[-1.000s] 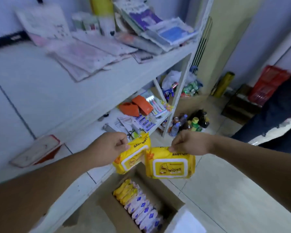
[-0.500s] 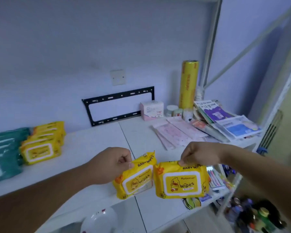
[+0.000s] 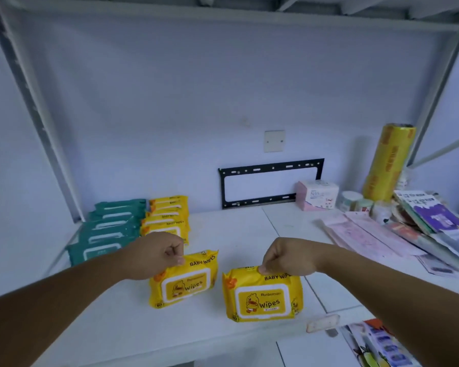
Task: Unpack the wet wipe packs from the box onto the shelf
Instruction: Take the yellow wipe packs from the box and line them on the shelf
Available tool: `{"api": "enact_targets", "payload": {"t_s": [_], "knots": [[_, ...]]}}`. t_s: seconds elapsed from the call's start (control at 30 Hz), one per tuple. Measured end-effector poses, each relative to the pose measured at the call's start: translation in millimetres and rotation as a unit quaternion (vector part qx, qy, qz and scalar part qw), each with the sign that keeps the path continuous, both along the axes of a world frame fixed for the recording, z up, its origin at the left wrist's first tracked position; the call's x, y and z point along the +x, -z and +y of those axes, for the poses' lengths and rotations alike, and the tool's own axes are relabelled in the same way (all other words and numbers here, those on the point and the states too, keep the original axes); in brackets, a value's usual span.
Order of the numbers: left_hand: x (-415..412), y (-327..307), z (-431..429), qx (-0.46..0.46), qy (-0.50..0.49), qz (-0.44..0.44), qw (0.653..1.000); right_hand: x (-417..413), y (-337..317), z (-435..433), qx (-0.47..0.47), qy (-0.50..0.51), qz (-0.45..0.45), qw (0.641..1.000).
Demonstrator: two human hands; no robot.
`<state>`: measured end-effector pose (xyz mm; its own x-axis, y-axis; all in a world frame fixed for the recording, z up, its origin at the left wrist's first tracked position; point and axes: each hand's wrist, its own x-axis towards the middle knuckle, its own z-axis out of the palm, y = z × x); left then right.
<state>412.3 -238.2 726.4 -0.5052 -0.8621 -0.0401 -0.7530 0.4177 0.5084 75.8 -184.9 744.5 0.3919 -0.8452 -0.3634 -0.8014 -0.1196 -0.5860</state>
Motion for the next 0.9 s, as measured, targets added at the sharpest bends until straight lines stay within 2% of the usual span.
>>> {"api": "enact_targets", "payload": {"t_s": [0.13,0.3,0.57,0.9], "knots": [[47,13,-37,0.013,-0.008,-0.011,1.000,58,13,-28,-0.002,-0.008,0.005,1.000],[80,26,-78,-0.012,0.002,-0.045,0.999,107,35,-59,-0.015,0.018,0.014,1.000],[83,47,-125,0.005,0.024,-0.083,0.996,154,56,-108,0.003,0.032,0.034,0.999],[85,64,-175,0.018,0.012,-0.089,0.996,193,83,-176,0.026,0.016,-0.001,1.000]]}}
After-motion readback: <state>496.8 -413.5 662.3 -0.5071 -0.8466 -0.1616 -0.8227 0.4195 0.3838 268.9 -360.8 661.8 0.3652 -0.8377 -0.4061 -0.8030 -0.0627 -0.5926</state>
